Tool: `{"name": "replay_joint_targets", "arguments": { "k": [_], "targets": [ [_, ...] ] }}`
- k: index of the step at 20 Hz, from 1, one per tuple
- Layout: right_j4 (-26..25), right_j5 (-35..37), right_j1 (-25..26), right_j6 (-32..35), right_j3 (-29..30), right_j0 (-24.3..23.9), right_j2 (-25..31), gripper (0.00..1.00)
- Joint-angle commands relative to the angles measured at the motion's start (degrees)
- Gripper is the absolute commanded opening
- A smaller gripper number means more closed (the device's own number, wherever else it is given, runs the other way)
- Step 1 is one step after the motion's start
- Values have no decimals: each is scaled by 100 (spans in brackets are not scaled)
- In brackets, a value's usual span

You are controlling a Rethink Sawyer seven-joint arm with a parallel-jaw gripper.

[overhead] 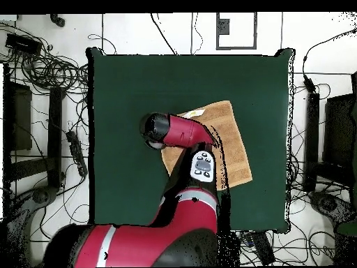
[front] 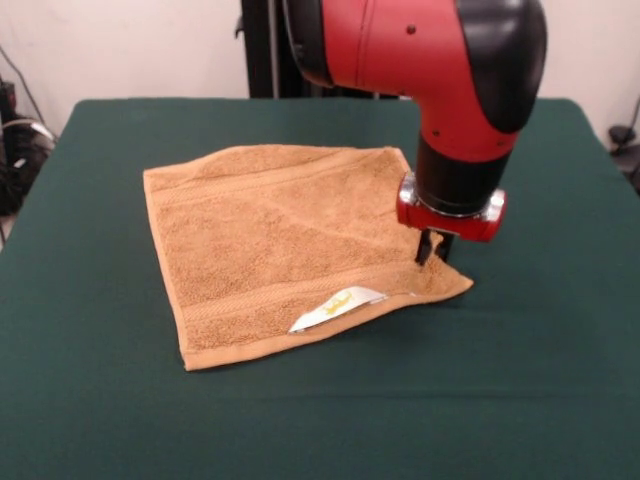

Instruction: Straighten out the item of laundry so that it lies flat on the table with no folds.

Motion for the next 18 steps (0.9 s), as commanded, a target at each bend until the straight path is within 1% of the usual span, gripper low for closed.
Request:
{"name": "replay_joint_targets", "arguments": {
  "k": [1, 5, 9, 12, 13, 16, 18],
  "targets": [
    [-233, -1784, 977, -327, -1508, -479, 1243, 0],
    [-337, -1228, 760, 15, -1549, -425, 1107, 0],
    [-292, -474, 549, 298, -1697, -373, 941, 0],
    [-268, -257, 450, 364, -1739, -407, 957, 0],
    [-282, -240, 391, 391, -1674, -405, 958, 0],
    [-324, 50, 198, 557, -1617, -339, 822, 0],
    [-399, 70, 113, 492, -1667, -325, 790, 0]
  ]
}}
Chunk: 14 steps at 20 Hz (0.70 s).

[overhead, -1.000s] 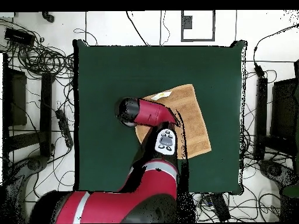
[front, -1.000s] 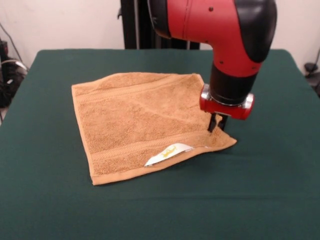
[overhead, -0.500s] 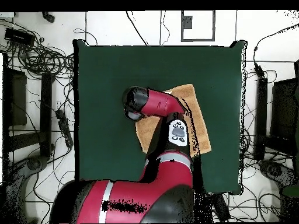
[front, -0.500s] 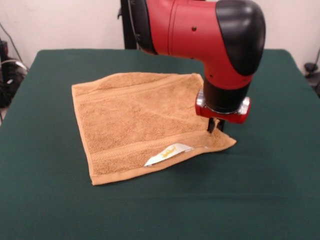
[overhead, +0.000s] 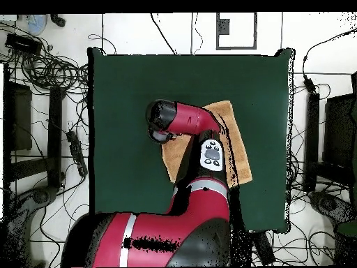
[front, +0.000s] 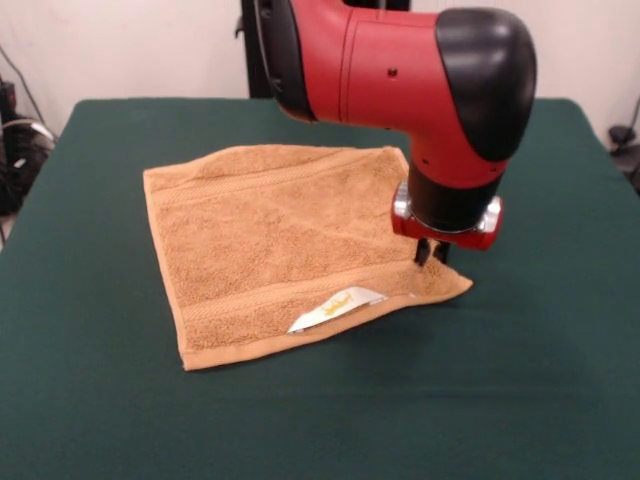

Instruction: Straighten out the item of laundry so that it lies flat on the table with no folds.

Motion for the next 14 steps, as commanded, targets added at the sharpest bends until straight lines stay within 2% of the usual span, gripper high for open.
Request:
{"name": "replay_joint_targets", "arguments": {
  "k": [1, 4, 9, 14],
  "targets": [
    [-103, -1261, -173, 304, -958, -68, 576, 0],
    [-136, -1187, -72, 61, -1150, -154, 732, 0],
    [-240, -996, -18, 75, -1346, -175, 755, 0],
    [-478, -1223, -42, -191, -1491, -221, 860, 0]
  ]
}}
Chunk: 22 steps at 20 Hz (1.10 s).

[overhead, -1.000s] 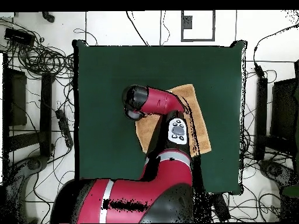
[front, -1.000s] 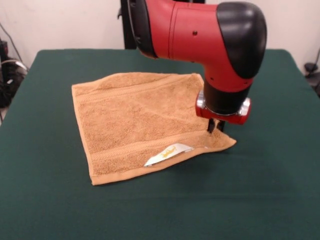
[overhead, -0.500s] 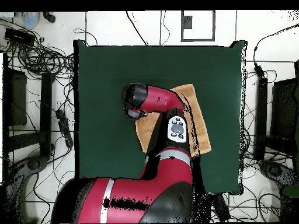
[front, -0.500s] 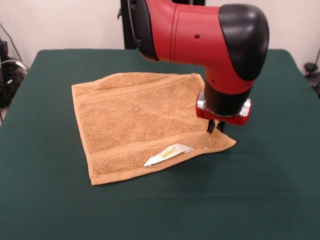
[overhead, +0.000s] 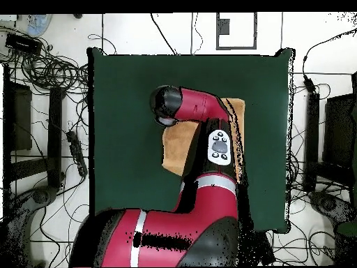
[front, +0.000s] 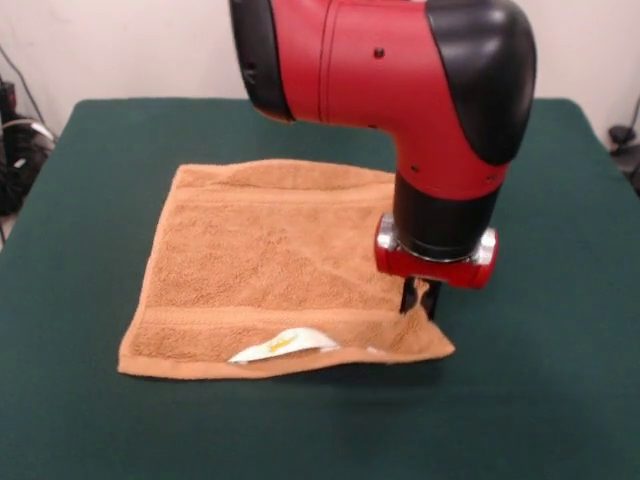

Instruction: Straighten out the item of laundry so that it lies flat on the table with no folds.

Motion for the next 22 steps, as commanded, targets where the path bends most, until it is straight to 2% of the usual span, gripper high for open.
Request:
{"name": "replay_joint_targets", "arguments": {
  "k": [1, 4, 8, 11, 15, 16, 22],
  "targets": [
    [-229, -693, -59, -246, -810, -24, 768, 0],
    [-258, -721, -25, -301, -922, -49, 810, 0],
    [-249, -832, -60, -118, -768, -71, 838, 0],
    [-247, -1029, -178, 135, -439, -52, 802, 0],
    [-227, -978, -176, 142, -346, -66, 818, 0],
    [-219, -961, -182, 184, -316, -61, 799, 100],
    [-244, -1030, -187, 97, -259, -107, 865, 100]
  ]
}}
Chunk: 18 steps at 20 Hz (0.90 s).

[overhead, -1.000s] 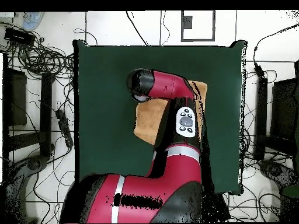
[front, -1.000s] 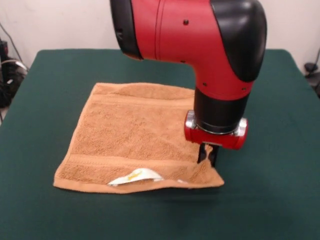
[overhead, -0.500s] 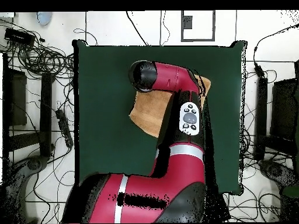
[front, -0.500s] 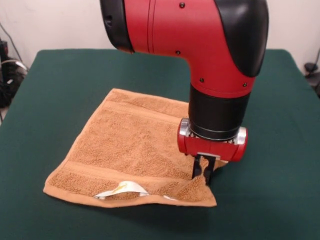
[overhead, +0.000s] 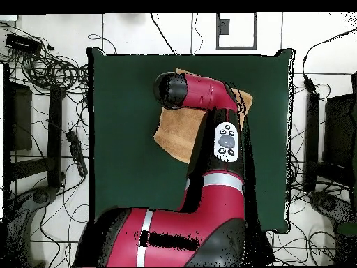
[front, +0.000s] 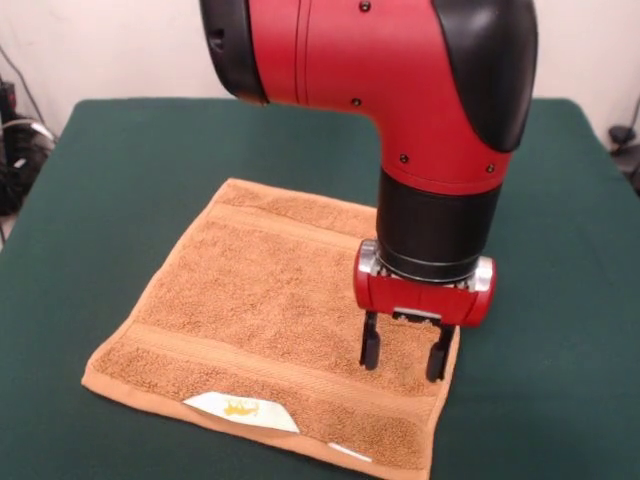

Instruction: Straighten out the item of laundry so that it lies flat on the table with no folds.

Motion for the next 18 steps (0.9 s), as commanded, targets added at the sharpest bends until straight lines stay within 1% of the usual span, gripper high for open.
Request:
{"name": "replay_joint_targets", "arguments": {
  "k": [1, 2, 3, 4, 6, 10, 12, 16, 18],
  "targets": [
    [-21, -373, -183, 92, 370, -19, 884, 100],
    [-22, -443, -187, 87, 388, -35, 916, 100],
    [-22, -747, -219, 198, 454, -43, 948, 100],
    [12, -786, -242, 284, 525, -50, 959, 100],
    [28, -788, -226, 383, 490, -26, 912, 100],
    [40, -842, -268, 463, 646, -22, 919, 100],
    [69, -821, -281, 535, 766, -26, 929, 100],
    [88, -747, -475, 780, 1169, 68, 773, 100],
    [76, -734, -558, 869, 1281, 130, 681, 100]
  ]
}}
